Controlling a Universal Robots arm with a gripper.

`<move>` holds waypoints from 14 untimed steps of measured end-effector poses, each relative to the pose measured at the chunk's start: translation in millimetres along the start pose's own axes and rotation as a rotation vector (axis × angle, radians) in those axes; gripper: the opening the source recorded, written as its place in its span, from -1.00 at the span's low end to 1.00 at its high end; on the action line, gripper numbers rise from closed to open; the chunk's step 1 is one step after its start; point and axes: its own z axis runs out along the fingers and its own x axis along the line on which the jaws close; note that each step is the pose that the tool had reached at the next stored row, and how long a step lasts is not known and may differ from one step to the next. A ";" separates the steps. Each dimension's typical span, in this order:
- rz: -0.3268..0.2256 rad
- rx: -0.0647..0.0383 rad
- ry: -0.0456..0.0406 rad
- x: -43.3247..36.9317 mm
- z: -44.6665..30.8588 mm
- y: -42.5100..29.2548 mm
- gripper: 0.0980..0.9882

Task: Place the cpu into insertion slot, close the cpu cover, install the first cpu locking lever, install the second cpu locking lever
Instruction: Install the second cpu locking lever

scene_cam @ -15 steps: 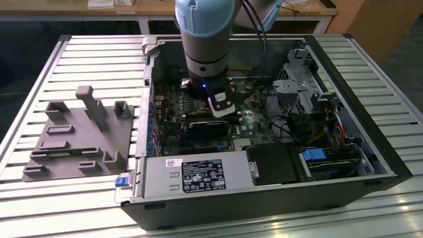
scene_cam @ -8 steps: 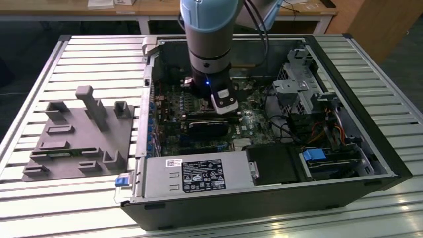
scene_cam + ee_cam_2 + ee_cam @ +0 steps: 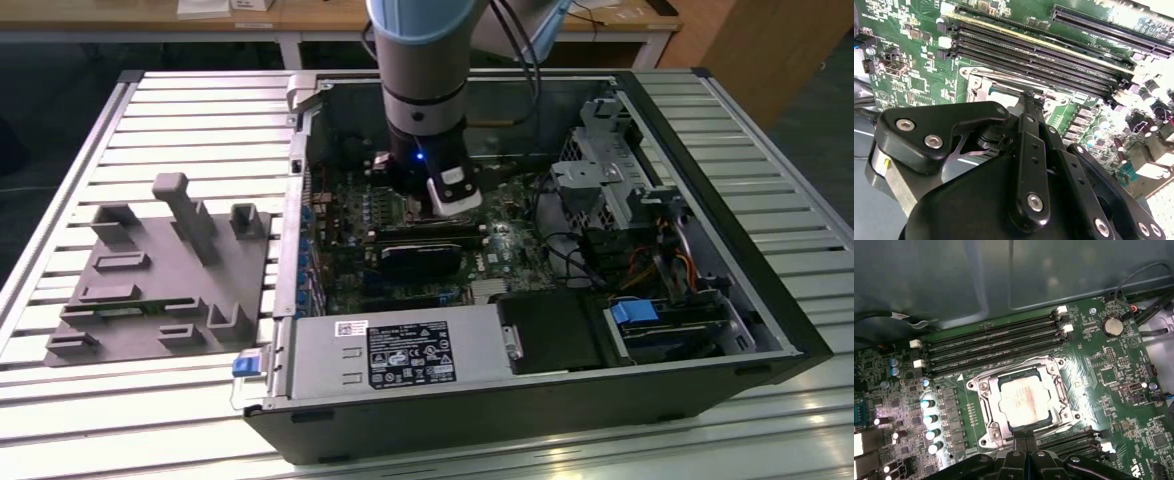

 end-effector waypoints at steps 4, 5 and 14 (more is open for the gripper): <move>-0.001 0.010 -0.0026 -1.7 1.8 8.5 -0.99; -0.001 0.013 -0.0034 -1.6 2.4 11.5 -0.99; -0.003 0.036 -0.0091 -4.4 6.5 30.4 -0.99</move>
